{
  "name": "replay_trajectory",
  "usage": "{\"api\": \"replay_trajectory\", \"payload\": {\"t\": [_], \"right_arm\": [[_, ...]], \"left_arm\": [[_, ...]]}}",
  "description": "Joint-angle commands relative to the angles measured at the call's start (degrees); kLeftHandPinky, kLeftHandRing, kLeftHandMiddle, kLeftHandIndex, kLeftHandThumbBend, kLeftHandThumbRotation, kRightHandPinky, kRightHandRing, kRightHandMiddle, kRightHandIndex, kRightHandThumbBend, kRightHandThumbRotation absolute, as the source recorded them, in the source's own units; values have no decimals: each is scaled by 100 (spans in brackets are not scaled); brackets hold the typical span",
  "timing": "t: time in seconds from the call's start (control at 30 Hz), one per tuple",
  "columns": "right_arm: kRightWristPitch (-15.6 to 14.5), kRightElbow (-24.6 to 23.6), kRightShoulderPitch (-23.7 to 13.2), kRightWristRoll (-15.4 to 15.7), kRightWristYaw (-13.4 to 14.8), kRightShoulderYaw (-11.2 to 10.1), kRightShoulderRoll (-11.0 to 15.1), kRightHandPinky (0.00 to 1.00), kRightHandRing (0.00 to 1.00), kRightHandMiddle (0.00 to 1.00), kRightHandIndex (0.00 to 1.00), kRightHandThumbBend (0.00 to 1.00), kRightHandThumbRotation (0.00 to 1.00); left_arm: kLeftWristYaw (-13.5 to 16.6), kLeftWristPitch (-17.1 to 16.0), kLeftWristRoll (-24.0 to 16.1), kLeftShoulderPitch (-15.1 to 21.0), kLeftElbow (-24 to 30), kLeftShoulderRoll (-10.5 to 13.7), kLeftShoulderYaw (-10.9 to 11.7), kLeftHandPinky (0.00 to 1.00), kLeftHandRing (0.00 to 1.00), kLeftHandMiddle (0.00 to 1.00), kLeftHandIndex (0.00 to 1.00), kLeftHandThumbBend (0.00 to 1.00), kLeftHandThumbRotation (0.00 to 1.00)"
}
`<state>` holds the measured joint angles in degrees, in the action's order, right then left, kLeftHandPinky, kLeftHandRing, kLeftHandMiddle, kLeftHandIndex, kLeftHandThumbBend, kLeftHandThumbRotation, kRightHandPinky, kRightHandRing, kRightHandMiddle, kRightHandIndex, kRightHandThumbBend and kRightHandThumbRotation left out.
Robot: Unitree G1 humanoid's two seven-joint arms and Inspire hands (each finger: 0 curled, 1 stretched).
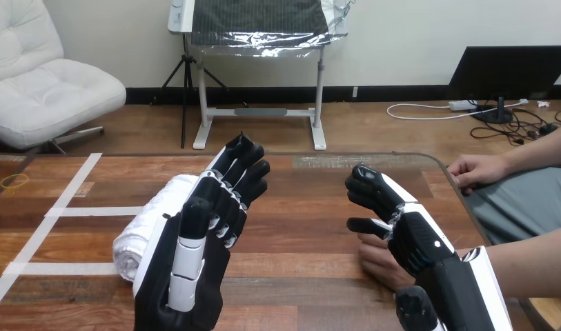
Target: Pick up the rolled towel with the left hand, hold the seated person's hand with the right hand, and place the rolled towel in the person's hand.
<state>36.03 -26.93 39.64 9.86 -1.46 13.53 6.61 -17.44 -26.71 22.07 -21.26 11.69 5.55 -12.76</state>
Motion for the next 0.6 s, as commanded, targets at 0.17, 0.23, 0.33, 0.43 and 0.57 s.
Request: {"api": "replay_trajectory", "payload": {"t": [0.17,0.23,0.33,0.43,0.57], "right_arm": [[51,-173,-257,-40,22,6,-75,75,86,87,87,87,100],[57,-168,-258,-44,23,9,-77,75,86,87,87,87,100],[49,-169,-252,-50,24,14,-80,75,86,87,87,87,100],[44,-168,-251,-45,26,14,-83,75,86,87,87,87,100],[24,-180,-253,-41,22,15,-83,75,86,87,87,87,100]], "left_arm": [[-38,6,42,237,298,-191,30,93,91,90,89,69,87],[-37,5,34,238,296,-190,31,93,91,90,89,69,87],[-33,-10,8,242,285,-188,36,93,91,90,89,68,87],[-28,-10,-6,243,281,-188,38,93,91,90,89,69,88],[-39,7,24,242,282,-184,38,93,91,91,89,68,88]]}}
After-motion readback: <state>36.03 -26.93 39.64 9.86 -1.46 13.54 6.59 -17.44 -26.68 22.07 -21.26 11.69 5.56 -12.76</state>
